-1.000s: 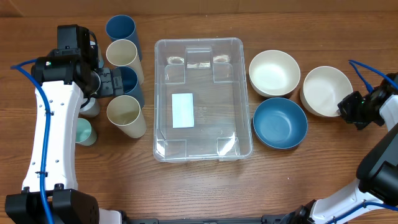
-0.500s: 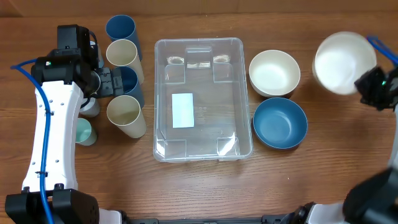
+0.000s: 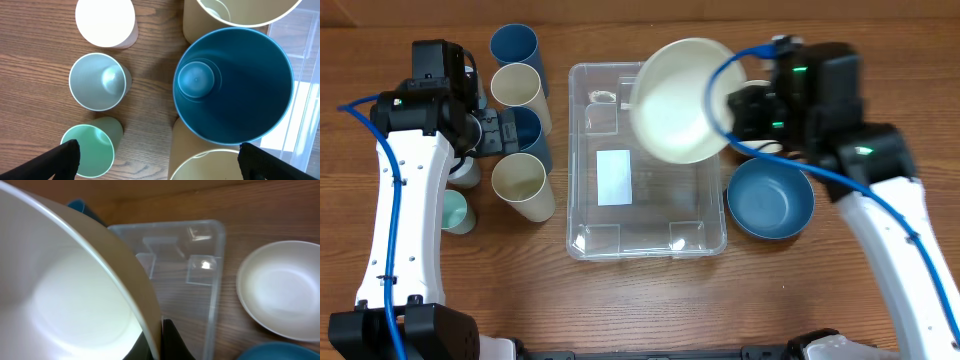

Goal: Pack container
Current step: 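Lift the cream bowl and lower it into the clear bin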

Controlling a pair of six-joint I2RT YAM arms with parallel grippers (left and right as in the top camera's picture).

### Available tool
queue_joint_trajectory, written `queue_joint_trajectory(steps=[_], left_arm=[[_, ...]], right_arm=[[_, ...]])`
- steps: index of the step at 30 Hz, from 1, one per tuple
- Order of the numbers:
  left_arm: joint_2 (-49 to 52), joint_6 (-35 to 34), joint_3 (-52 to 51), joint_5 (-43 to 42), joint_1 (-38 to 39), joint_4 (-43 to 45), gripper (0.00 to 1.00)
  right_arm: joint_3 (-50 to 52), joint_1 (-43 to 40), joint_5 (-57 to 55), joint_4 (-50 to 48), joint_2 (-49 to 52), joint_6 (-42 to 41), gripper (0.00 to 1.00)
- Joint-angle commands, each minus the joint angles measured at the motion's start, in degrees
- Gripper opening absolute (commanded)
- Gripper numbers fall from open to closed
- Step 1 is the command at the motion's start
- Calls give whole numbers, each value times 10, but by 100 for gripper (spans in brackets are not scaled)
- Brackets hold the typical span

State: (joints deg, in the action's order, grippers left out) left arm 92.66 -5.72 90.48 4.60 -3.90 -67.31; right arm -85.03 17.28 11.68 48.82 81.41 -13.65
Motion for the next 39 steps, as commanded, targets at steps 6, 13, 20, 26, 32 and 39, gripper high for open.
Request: queue_joint_trajectory(steps=[6, 13, 20, 26, 32, 39], left_arm=[[4, 10, 12, 3, -2, 2, 100], [4, 10, 12, 3, -2, 2, 100], [4, 10, 12, 3, -2, 2, 100], [4, 10, 12, 3, -2, 3, 100], [4, 10, 12, 3, -2, 2, 100], [4, 10, 12, 3, -2, 3, 100]], right_arm=[[-7, 81, -148, -95, 171, 4, 4], [-7, 81, -148, -178, 268, 4, 4], [-7, 81, -140, -198, 318, 2, 4], [-11, 81, -116, -198, 317, 4, 27], [-28, 77, -117, -193, 253, 5, 55], [-59, 67, -226, -103, 123, 4, 63]])
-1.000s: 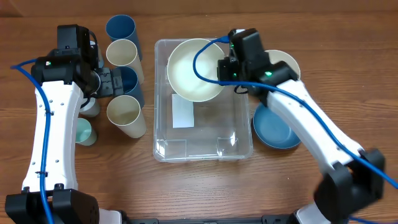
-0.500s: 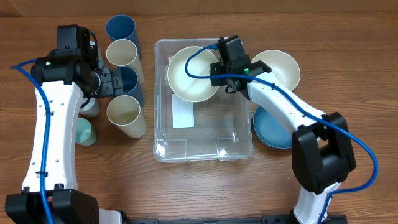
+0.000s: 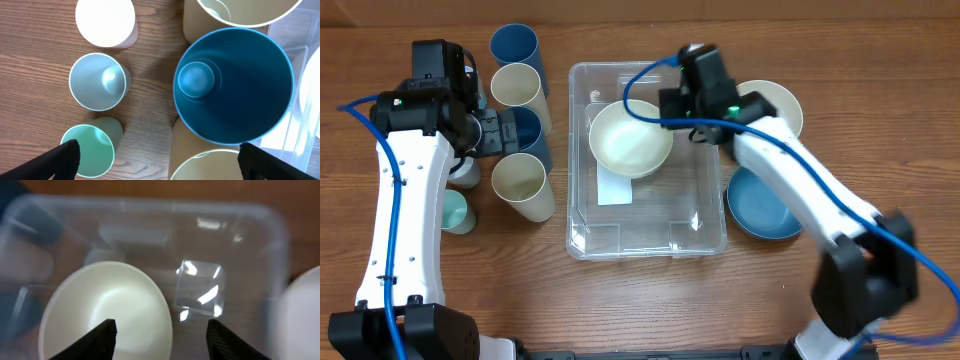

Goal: Pack container
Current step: 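Lift the cream bowl and lower it into the clear bin, then move right gripper to the other cream bowl and grasp rim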

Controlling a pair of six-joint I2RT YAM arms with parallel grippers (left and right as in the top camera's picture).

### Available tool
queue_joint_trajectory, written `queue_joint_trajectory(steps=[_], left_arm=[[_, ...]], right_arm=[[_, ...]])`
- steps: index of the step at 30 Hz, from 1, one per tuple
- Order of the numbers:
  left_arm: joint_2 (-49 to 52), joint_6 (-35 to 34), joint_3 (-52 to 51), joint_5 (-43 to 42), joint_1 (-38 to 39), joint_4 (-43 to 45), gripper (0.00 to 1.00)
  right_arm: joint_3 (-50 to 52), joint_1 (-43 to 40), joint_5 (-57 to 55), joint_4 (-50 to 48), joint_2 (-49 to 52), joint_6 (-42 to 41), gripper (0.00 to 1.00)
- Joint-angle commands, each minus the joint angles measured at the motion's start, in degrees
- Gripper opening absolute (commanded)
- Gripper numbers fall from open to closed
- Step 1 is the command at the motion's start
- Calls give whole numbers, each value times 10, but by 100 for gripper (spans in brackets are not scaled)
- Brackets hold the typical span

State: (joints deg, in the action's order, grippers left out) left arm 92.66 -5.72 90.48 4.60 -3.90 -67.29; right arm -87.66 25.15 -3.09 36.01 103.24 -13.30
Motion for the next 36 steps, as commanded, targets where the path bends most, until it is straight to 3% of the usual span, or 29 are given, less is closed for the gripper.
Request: queue_joint_trajectory(steps=[1, 8, 17, 28, 31, 32, 33, 36], left_arm=[[4, 10, 12, 3, -2, 2, 100], [4, 10, 12, 3, -2, 2, 100], [4, 10, 12, 3, -2, 2, 100], [4, 10, 12, 3, -2, 2, 100], [4, 10, 12, 3, -2, 2, 100], [4, 10, 12, 3, -2, 2, 100], [4, 10, 12, 3, -2, 2, 100], [4, 10, 12, 3, -2, 2, 100]], right_arm=[[-32, -19, -95, 40, -111, 0, 63], [-26, -139, -115, 144, -140, -36, 61], [-4, -309, 33, 174, -36, -45, 61], [-4, -337, 125, 103, 149, -43, 54], [-4, -336, 126, 85, 169, -44, 42], [-4, -336, 126, 78, 172, -45, 29], [-4, -336, 126, 74, 172, -45, 23], [-5, -342, 122, 66, 171, -45, 14]])
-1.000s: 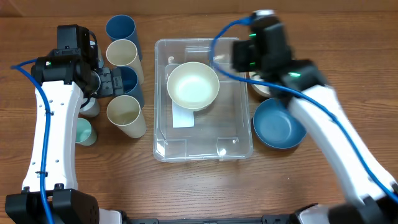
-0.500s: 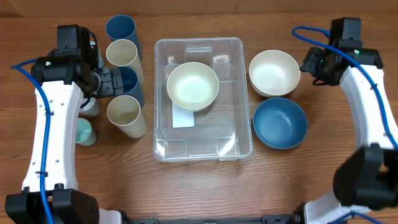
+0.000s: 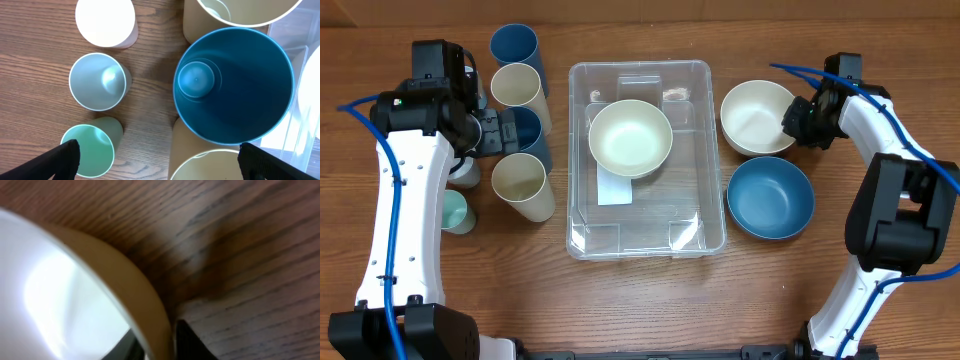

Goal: Pack container
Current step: 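Move right gripper to the other cream bowl and grasp rim, then lift the second cream bowl and stack it into the bin bowl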

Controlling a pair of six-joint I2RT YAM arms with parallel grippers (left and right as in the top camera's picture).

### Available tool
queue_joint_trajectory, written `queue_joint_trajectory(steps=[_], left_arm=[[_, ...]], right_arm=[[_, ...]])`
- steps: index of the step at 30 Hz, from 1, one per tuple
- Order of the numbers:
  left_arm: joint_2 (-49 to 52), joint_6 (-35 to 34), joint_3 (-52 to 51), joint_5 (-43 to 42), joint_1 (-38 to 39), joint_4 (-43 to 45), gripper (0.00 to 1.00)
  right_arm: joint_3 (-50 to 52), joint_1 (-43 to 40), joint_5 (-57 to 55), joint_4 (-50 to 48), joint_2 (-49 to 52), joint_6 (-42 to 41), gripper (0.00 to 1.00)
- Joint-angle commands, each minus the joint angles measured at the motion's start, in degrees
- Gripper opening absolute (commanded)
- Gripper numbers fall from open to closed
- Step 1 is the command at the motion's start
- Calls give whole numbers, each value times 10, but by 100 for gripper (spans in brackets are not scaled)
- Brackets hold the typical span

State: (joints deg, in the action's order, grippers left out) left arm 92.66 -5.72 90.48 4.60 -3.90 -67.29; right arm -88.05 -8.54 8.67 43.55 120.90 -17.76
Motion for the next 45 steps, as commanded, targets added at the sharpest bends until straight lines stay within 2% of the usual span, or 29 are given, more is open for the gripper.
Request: queue_joint_trajectory(steps=[1, 3, 9, 15, 21, 27, 30, 35, 40, 45], left_arm=[[4, 10, 12, 3, -2, 2, 100], [4, 10, 12, 3, -2, 2, 100], [4, 10, 12, 3, -2, 2, 100], [4, 10, 12, 3, -2, 2, 100], [4, 10, 12, 3, -2, 2, 100], [4, 10, 12, 3, -2, 2, 100], [4, 10, 12, 3, -2, 2, 100], [4, 10, 12, 3, -2, 2, 100], [4, 10, 12, 3, -2, 2, 100], [4, 10, 12, 3, -2, 2, 100]], right_arm=[[-2, -7, 4, -10, -6, -1, 11], [-2, -11, 4, -11, -7, -1, 4], [-22, -24, -10, 12, -28, -1, 4], [-46, -17, -10, 48, -115, -12, 4], [-48, 49, -11, 75, -278, -13, 4], [-48, 193, -33, 80, -360, -7, 4], [-41, 263, -63, 80, -348, -2, 4], [-25, 330, -82, 76, -281, -3, 4], [-25, 349, -73, 47, -186, -2, 4], [-25, 352, -70, -8, -134, 16, 4]])
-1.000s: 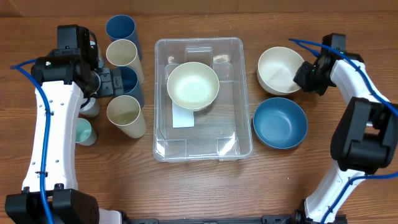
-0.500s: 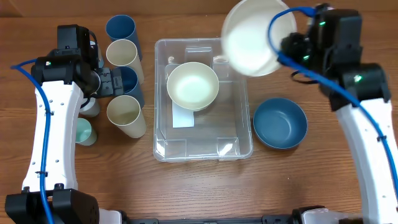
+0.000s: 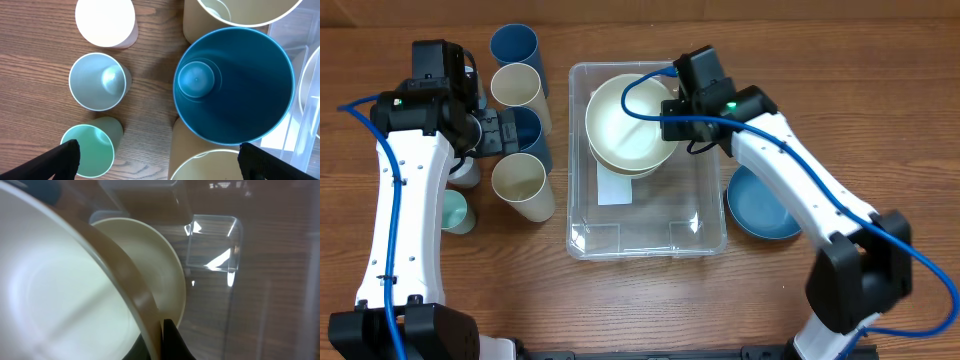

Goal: Pack container
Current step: 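Lift the second cream bowl and stack it into the bin bowl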

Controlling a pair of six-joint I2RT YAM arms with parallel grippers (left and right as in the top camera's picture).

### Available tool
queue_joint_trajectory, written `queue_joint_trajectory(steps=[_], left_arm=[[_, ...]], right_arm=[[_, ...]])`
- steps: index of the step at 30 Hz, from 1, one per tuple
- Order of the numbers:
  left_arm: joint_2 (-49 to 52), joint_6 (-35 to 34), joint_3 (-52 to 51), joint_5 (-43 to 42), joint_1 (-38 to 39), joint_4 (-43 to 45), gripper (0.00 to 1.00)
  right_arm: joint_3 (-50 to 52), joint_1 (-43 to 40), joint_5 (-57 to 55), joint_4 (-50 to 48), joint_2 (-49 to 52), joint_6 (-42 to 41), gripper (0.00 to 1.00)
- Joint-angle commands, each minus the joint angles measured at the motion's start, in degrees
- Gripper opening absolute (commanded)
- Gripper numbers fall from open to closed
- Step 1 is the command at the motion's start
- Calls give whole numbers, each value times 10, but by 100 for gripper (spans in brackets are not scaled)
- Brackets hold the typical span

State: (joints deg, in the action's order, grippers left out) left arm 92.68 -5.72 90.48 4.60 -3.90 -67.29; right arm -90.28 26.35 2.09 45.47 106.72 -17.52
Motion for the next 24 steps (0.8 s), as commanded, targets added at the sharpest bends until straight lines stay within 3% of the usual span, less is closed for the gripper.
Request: queue_joint_trajectory(steps=[1, 6, 7, 9, 10, 14, 21, 24], left_arm=[[4, 10, 12, 3, -2, 2, 100], [4, 10, 12, 3, -2, 2, 100], [3, 10, 12, 3, -2, 2, 100], [3, 10, 12, 3, -2, 2, 100], [3, 10, 12, 3, -2, 2, 100], [4, 10, 12, 3, -2, 2, 100], [4, 10, 12, 3, -2, 2, 100], [4, 10, 12, 3, -2, 2, 100]], right_arm=[[-3, 3, -3, -33, 10, 12, 4], [-3, 3, -3, -38, 21, 12, 7], [-3, 3, -3, -36, 23, 12, 19], [-4, 3, -4, -30, 22, 13, 56], [-8, 3, -4, -22, 17, 14, 62], [-30, -3, -5, 4, -17, 11, 65], [-46, -35, -56, 55, -162, 6, 70], [-46, -77, -89, 116, -217, -41, 71]])
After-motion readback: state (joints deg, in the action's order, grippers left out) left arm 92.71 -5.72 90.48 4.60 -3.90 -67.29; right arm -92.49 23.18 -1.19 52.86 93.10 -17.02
